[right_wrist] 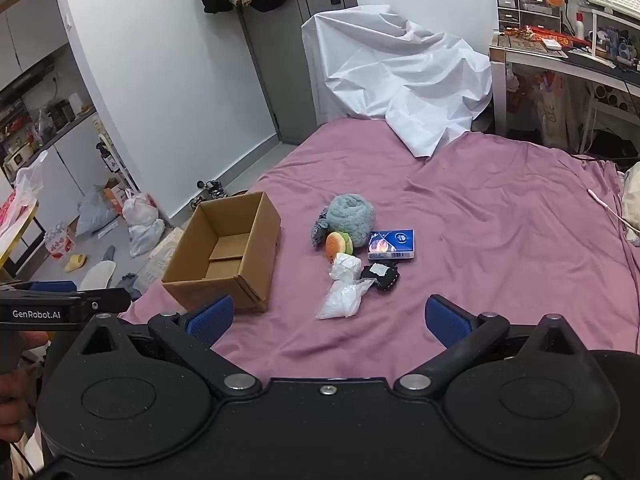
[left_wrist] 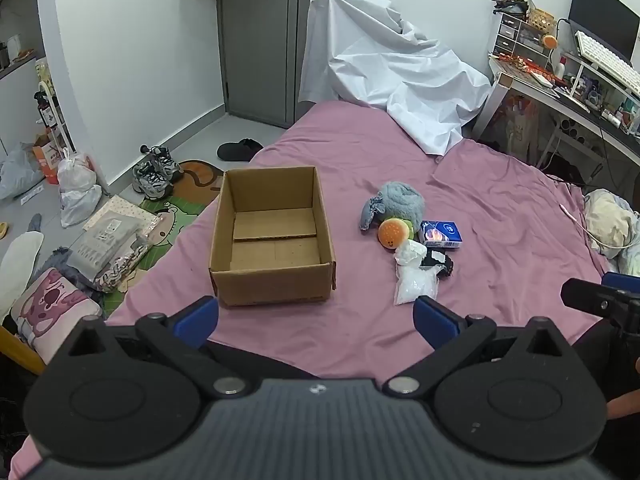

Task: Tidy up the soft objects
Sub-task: 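Move both grippers toward the pile of soft items beside the box, then grasp the clear bubble-wrap bag with the left gripper while the right grasps the black pouch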

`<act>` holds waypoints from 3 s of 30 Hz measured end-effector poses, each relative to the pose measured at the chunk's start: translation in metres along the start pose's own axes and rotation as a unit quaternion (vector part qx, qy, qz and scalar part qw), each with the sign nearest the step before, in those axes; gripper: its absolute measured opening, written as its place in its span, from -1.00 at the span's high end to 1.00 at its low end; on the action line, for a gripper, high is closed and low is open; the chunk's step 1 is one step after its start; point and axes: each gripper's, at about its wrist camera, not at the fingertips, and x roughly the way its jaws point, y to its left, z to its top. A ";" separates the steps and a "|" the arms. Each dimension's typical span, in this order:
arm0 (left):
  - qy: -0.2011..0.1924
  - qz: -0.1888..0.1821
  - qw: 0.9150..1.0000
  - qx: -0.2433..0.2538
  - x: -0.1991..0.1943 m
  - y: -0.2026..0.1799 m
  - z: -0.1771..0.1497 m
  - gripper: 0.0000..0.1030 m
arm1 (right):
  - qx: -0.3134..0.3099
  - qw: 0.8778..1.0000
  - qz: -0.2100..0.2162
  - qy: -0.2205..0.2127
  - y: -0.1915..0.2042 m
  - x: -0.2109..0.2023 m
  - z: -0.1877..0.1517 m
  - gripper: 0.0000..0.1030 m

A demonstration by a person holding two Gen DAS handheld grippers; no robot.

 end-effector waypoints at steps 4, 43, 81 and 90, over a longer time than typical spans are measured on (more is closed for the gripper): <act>0.000 0.000 1.000 0.000 0.000 0.000 0.000 -1.00 | -0.004 1.000 0.003 0.001 0.002 0.000 0.000 -1.00; 0.003 -0.025 1.000 0.018 0.024 -0.013 0.014 -0.99 | 0.015 1.000 0.008 -0.015 -0.021 0.022 0.007 -1.00; 0.076 -0.033 0.996 -0.012 0.157 -0.082 0.033 -0.97 | 0.095 0.993 0.040 0.055 -0.098 0.136 0.057 -0.99; 0.092 -0.022 0.995 -0.025 0.190 -0.097 0.026 -0.95 | 0.163 0.983 0.056 0.060 -0.128 0.162 0.041 -1.00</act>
